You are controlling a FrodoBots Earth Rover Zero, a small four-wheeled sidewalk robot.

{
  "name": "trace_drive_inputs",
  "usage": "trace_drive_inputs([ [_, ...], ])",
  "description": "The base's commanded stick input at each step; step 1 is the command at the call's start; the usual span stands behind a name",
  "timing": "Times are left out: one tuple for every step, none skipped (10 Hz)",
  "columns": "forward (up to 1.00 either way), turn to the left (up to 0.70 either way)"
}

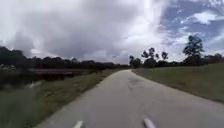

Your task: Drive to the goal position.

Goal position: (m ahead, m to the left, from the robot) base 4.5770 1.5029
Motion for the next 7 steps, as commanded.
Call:
trace_drive_inputs([
  [0.7,0.0],
  [0.7,0.0],
  [0.7,0.0],
  [0.7,0.0],
  [0.7,0.0],
  [0.7,0.0],
  [0.7,0.0],
])
